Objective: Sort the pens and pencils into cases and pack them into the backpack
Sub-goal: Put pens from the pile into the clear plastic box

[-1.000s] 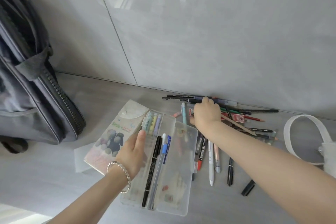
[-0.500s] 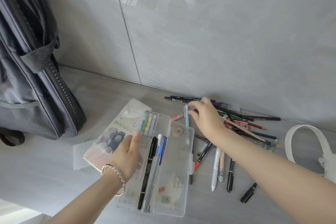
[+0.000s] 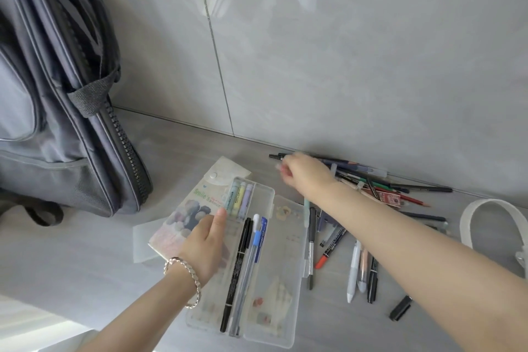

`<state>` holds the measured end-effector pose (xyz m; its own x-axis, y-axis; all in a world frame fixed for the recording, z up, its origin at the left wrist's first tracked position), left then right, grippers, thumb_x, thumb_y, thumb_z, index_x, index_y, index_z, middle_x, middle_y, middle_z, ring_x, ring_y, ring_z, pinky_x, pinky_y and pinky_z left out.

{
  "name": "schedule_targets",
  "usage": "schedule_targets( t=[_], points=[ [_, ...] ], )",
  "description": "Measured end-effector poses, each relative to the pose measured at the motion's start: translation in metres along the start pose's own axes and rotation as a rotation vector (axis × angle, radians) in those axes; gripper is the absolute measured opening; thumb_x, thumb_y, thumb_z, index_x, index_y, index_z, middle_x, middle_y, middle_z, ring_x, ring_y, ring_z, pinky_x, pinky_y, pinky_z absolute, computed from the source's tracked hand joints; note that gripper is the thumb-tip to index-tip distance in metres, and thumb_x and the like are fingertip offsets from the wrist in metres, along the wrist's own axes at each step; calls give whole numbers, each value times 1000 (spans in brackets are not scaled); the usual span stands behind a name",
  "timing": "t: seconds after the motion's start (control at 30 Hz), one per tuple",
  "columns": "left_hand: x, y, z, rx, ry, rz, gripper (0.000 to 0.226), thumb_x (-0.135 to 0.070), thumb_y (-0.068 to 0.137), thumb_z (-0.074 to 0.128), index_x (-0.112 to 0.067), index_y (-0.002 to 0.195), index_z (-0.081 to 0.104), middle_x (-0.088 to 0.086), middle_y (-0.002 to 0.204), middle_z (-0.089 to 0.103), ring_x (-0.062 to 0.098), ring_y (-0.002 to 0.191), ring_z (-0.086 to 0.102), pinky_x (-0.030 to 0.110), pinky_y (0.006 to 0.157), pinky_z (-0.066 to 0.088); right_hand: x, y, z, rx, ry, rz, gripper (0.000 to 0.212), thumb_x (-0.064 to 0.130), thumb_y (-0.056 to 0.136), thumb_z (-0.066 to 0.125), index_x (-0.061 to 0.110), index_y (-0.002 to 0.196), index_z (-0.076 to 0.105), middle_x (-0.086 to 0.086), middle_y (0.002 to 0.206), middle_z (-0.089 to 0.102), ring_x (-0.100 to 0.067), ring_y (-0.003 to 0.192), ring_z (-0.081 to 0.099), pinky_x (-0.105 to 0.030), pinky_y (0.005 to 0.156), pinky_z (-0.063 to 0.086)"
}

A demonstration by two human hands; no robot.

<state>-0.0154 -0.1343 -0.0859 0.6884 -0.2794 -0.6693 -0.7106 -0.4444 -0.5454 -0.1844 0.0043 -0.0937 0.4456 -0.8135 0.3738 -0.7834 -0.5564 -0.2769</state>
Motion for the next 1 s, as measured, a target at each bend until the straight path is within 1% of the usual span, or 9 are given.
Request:
schedule_targets(
  t=[0.2,0.27,0.33,0.37,0.43,0.5,0.67,0.9,1.0],
  points=[
    [-3,-15,37,34,-122,42,48,-48,95,23,-15,79,54,3,52,60,11,47,57,20,55,46,8,-96,-54,-226,801,104,20,10,85,62,21,101,56,1,70,66,-11,57,61,-15,64,47],
    [-3,-20,62,113,-187,-10,63,-58,90,24,-7,89,59,13,75,70,15,78,68,23,78,51,26,-131,-49,-112,920,95,18,12,82,66,25,93,58,2,69,68,-9,54,62,-19,64,51],
    [-10,-27,87,184,-192,-16,59,-59,90,24,-12,100,59,17,103,66,12,120,52,36,112,29,35,-160,-33,3,866,126,16,16,82,67,27,90,59,3,70,68,-3,53,59,-12,62,48],
    [-15,-32,96,198,-167,7,50,-49,95,23,-14,99,58,9,95,63,-2,114,48,22,116,14,36,-173,-24,44,777,136,13,17,83,66,26,89,59,3,71,68,0,53,56,-9,60,46],
    [-27,-40,104,173,-143,41,37,-36,99,24,-13,94,52,-2,75,52,-10,78,44,-12,80,21,31,-190,-6,69,590,126,6,19,83,64,22,85,59,5,73,66,-1,55,53,-11,59,42],
    [-37,-46,115,168,-175,76,36,-35,98,29,-9,96,52,-2,69,50,2,65,46,-5,59,35,23,-203,5,70,473,130,3,21,83,62,18,83,60,11,78,57,-3,56,50,-14,59,36],
    [-46,-54,128,189,-216,98,45,-41,96,33,-2,109,51,10,76,61,23,72,60,26,70,51,10,-225,8,40,303,153,28,32,86,57,29,114,54,19,102,38,5,83,50,-22,80,37],
    [-52,-60,125,242,-255,93,40,-44,96,31,-10,105,50,8,58,61,15,46,59,28,54,50,-31,-233,-2,-121,1302,527,45,-16,78,35,24,89,52,0,80,31,-11,60,36,-25,62,33],
    [-48,-65,125,268,-228,83,41,-44,96,31,-10,103,51,7,59,62,7,38,58,19,45,48,-29,-229,-1,-116,1299,486,42,-11,83,46,30,88,56,1,83,46,-14,73,48,-29,68,37]
  ],
)
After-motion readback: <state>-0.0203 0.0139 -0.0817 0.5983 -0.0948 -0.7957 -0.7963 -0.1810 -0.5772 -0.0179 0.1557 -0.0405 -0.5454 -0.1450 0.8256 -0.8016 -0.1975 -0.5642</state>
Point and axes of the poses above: each hand's wrist, its own y-axis towards the middle knuckle, its own z-axis out of the palm, x = y × z, the point moved 8 cm from there along y, towards the middle knuckle
